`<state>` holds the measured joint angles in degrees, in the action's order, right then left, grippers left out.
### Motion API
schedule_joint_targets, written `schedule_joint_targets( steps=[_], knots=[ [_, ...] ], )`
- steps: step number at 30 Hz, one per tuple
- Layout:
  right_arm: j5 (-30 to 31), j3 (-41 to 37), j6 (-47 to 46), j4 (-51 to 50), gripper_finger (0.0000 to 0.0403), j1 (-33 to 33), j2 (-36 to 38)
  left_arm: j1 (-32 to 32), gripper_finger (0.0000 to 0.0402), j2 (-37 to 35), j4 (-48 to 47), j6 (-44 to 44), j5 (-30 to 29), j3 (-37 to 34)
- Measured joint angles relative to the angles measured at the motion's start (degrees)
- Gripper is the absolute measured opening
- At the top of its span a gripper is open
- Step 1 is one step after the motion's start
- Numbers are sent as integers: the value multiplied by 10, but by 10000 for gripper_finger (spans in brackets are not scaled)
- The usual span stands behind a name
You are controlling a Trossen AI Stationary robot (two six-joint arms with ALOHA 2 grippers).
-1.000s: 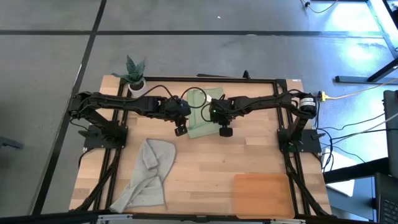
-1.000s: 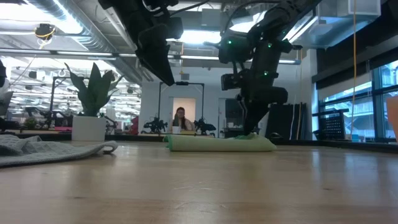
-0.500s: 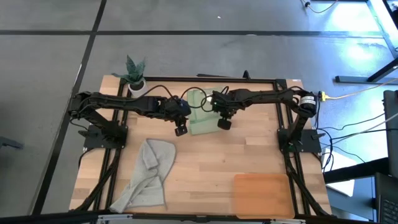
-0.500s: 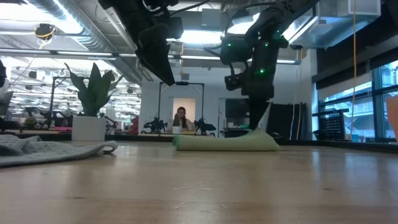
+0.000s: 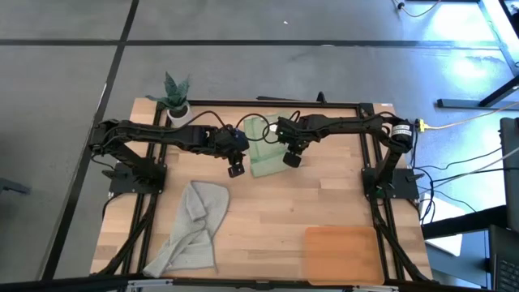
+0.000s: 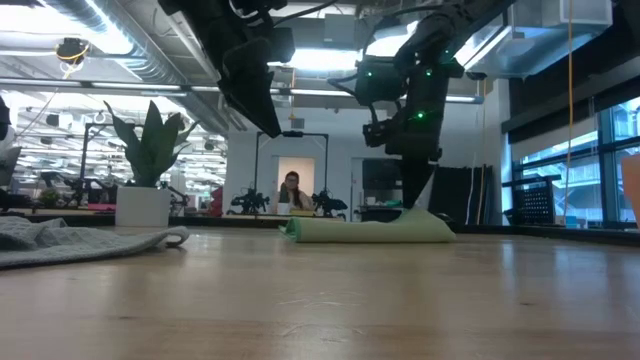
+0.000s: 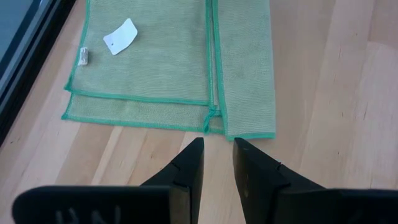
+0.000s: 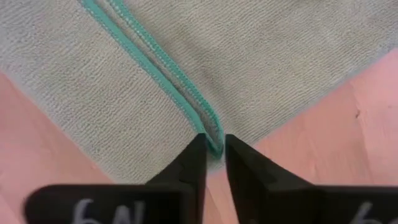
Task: Roll microfiber towels into tight, uniform cylinder then place into a basket
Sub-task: Roll the green microfiber cloth
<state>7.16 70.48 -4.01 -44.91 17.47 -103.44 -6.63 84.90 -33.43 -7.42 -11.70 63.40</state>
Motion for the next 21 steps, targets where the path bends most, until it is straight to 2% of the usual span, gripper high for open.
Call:
schedule_joint_targets(
  steps=[9, 17, 19, 21],
  knots=[
    [1, 0, -3, -7, 152, 1, 1, 0, 76, 0, 0, 0, 0, 0],
    [-20, 0, 8, -61, 169, 7, 36, 0, 76, 0, 0, 0, 0, 0],
    [-44, 0, 29, -65, 169, 7, 50, 0, 76, 0, 0, 0, 0, 0],
    [-95, 0, 67, -72, 169, 2, 64, 0, 76, 0, 0, 0, 0, 0]
  ],
)
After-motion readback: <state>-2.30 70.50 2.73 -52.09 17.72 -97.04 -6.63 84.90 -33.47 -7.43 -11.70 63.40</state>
